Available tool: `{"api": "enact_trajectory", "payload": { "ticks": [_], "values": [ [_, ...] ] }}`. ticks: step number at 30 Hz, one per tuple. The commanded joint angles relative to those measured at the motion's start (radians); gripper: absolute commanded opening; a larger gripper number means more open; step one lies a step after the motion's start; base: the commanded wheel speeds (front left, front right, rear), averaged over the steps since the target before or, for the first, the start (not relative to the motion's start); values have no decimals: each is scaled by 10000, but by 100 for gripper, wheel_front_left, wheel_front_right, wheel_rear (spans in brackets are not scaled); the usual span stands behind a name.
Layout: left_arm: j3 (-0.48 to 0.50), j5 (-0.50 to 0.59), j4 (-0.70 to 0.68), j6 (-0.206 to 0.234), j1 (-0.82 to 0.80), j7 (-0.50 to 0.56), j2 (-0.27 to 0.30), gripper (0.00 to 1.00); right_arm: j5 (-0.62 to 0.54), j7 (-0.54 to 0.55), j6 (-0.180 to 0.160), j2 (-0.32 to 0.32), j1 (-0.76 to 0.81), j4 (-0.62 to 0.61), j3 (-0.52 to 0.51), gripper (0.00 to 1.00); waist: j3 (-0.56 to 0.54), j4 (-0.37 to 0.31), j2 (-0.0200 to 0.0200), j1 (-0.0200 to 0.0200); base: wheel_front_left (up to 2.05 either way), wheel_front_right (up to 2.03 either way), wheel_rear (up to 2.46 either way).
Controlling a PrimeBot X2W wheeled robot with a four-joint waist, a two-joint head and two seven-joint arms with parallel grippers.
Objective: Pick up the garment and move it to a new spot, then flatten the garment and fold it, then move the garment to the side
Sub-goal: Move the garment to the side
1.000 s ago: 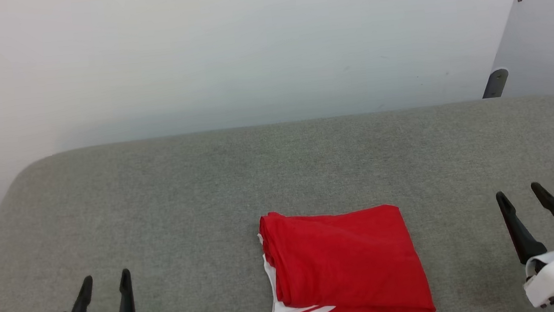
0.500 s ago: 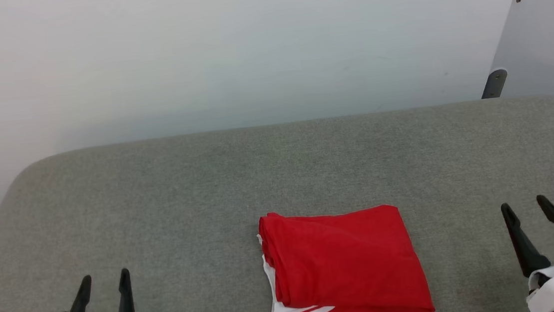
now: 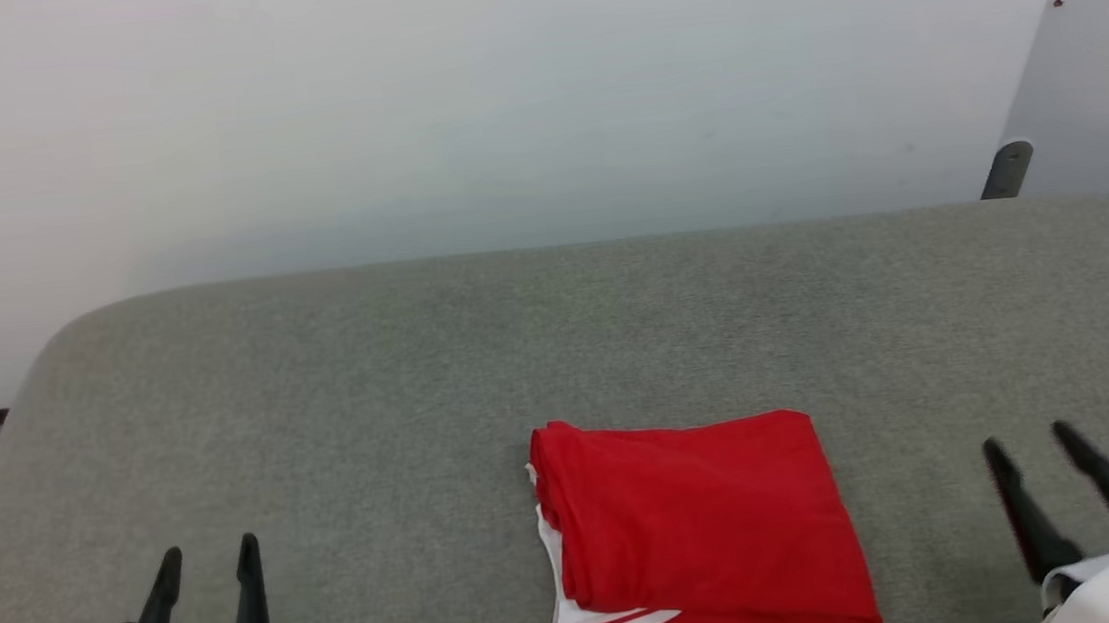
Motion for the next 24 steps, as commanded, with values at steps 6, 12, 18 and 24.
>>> {"api": "enact_trajectory", "payload": {
  "ticks": [6, 12, 18, 24],
  "values": [
    [81, 56, -112, 43, 166, 4, 80, 100, 548, 544, -8, -22, -427, 427, 711, 100, 156, 395, 0, 0, 0, 0, 0],
    [57, 21, -295, 118, 244, 49, 129, 100, 1204, 1687, -8, -66, -972, 670, 1450, 100, 362, 918, 0, 0, 0, 0, 0],
    [-99, -37, -414, 193, 180, 135, 11, 100, 1735, 2933, -8, -226, -1455, 995, 1861, 100, 720, 1466, 0, 0, 0, 0, 0],
    [-296, -100, -393, 161, -165, 90, -167, 100, 1929, 4163, -8, -403, -1893, 1427, 2002, 100, 1313, 1945, 0, 0, 0, 0, 0]
  ]
}}
